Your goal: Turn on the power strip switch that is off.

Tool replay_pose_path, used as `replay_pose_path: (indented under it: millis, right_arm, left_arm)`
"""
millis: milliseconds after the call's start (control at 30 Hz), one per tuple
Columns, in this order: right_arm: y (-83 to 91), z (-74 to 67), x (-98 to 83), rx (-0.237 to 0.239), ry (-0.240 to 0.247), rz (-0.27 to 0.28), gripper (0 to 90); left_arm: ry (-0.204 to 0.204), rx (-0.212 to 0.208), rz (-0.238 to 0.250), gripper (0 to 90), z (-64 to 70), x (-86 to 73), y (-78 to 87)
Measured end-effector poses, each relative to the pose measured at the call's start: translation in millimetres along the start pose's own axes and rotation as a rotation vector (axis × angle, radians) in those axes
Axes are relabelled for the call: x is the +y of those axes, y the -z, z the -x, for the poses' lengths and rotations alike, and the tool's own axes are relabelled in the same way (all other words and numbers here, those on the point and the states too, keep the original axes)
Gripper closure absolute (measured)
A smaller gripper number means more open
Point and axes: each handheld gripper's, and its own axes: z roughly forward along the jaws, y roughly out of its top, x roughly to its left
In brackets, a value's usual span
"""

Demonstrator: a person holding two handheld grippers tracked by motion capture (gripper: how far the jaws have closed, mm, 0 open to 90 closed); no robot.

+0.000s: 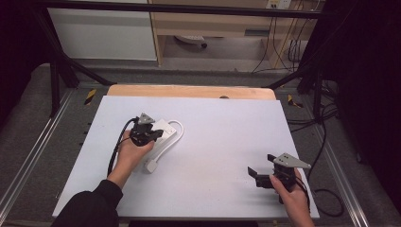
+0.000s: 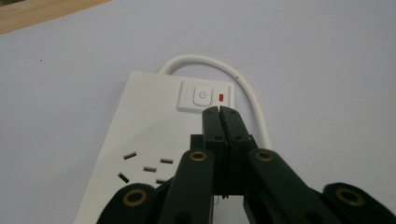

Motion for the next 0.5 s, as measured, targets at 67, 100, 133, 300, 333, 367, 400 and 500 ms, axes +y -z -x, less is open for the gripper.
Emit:
replay_pose_path:
  millis: [67, 100, 133, 300, 333, 367, 400, 500]
  right_arm:
    - [-0.1, 0.0, 0.0, 0.000, 0.001, 0.000, 3.6]
    - [0.0, -0.1, 0.0, 0.000, 0.000, -0.001, 3.6]
    - [0.0, -0.2, 0.0, 0.001, 0.000, -0.001, 3.6]
    - [0.0, -0.3, 0.0, 0.002, 0.000, -0.001, 3.6]
    - [-0.1, -0.4, 0.0, 0.002, -0.001, -0.001, 3.6]
    - [-0.1, -0.5, 0.0, 0.002, -0.001, 0.000, 3.6]
    - [-0.1, -0.5, 0.1, 0.003, -0.001, -0.002, 3.6]
    - [-0.2, -0.6, 0.1, 0.003, 0.000, -0.001, 3.6]
  left_arm:
    - [-0.004, 0.000, -0.014, 90.0, -0.1, -0.8, -1.3]
    - [-0.001, 0.001, -0.016, 90.0, -0.4, -1.1, -1.6]
    - [0.000, 0.001, -0.017, 90.0, -0.6, -1.3, -2.0]
    - [-0.004, 0.002, -0.032, 90.0, -0.2, -2.0, -3.6]
    - [-0.005, 0.003, -0.035, 90.0, -0.1, -2.3, -4.0]
    - [-0.004, 0.002, -0.037, 90.0, -0.1, -2.5, -4.3]
    - [-0.009, 0.009, -0.050, 90.0, -0.4, -2.9, -4.9]
    - [-0.007, 0.008, -0.052, 90.0, -0.8, -3.3, -5.2]
